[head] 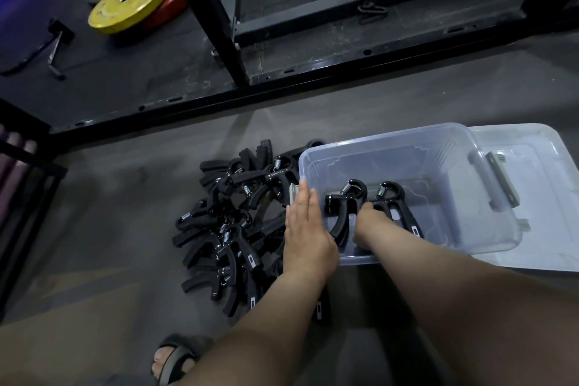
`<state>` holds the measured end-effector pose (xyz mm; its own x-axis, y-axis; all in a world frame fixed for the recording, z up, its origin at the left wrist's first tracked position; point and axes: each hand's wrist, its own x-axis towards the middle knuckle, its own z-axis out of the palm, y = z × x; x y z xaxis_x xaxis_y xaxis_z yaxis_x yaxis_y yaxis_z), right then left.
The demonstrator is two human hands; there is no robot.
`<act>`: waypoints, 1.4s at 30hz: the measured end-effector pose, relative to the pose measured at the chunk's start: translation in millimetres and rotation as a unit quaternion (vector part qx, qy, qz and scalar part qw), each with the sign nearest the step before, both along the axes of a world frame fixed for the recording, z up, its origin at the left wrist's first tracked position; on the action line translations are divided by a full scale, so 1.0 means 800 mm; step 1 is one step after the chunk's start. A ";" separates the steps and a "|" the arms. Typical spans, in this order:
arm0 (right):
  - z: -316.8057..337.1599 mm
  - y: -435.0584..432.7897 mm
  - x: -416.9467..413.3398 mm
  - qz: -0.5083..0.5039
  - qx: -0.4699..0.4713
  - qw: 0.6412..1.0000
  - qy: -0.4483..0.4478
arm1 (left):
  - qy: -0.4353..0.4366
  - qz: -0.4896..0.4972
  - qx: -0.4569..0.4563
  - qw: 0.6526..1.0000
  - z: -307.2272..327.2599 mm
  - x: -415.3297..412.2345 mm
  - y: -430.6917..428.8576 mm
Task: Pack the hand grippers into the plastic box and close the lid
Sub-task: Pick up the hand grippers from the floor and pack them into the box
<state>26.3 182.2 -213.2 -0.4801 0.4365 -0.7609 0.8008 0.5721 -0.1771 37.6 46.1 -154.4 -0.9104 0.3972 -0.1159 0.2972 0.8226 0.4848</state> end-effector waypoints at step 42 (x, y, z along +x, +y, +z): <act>0.010 -0.003 0.003 0.038 0.022 0.999 -0.015 | -0.005 0.008 0.001 1.000 -0.002 0.000 0.001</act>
<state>28.5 180.1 -205.0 -0.4903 0.4331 -0.7563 0.7593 0.6383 -0.1267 37.6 47.2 -156.0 -0.9154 0.3825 -0.1251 0.2783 0.8263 0.4897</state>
